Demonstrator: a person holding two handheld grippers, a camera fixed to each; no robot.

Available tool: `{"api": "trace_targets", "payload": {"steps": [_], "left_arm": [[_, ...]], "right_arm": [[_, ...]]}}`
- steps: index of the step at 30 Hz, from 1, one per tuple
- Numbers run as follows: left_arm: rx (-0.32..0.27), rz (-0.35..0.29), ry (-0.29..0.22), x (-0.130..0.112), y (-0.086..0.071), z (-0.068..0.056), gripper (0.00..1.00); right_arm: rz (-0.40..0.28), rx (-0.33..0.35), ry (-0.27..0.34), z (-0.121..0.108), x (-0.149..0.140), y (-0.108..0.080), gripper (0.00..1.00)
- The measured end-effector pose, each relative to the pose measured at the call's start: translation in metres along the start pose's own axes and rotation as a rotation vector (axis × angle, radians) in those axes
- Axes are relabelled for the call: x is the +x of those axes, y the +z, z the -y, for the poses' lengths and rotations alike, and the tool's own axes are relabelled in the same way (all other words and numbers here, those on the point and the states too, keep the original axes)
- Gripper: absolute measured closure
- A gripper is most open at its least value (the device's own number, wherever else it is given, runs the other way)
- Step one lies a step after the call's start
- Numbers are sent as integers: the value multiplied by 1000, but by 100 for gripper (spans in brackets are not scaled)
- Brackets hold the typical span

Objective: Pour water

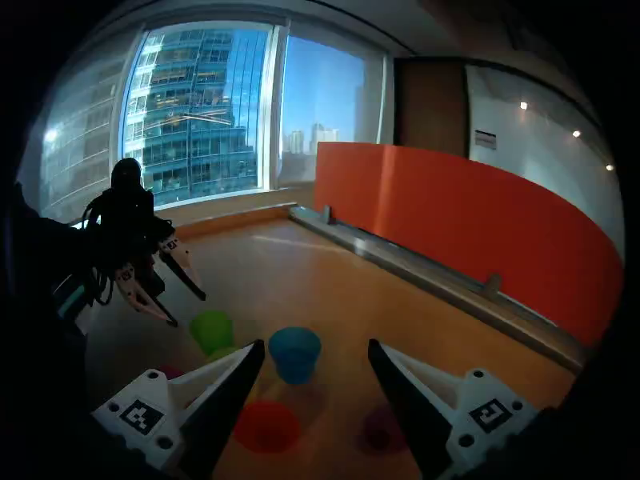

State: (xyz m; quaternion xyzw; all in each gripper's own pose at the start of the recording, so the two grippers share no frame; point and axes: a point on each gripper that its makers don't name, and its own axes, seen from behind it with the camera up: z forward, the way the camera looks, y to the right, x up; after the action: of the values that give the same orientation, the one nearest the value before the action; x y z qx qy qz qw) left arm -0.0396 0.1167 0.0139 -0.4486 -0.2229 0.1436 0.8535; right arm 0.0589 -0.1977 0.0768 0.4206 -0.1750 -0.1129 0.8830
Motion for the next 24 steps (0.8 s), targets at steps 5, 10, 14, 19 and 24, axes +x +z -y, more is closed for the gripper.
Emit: {"api": "trace_targets", "payload": {"steps": [5,10,14,19,24], "left_arm": [[10,19,2,-7,6,3,16],[13,31,-7,-14,12,6,16],[9,41,-13,-19,17,6,16],[2,53,-23,-24,24,6,16],[-8,59,-36,-28,31,5,16]], "right_arm": [[13,7,-2,1,-4,7,0],[22,15,-5,3,-6,13,0],[29,20,-6,4,-8,16,0],[40,23,-6,4,-10,22,0],[45,30,-2,5,-10,28,0]]}}
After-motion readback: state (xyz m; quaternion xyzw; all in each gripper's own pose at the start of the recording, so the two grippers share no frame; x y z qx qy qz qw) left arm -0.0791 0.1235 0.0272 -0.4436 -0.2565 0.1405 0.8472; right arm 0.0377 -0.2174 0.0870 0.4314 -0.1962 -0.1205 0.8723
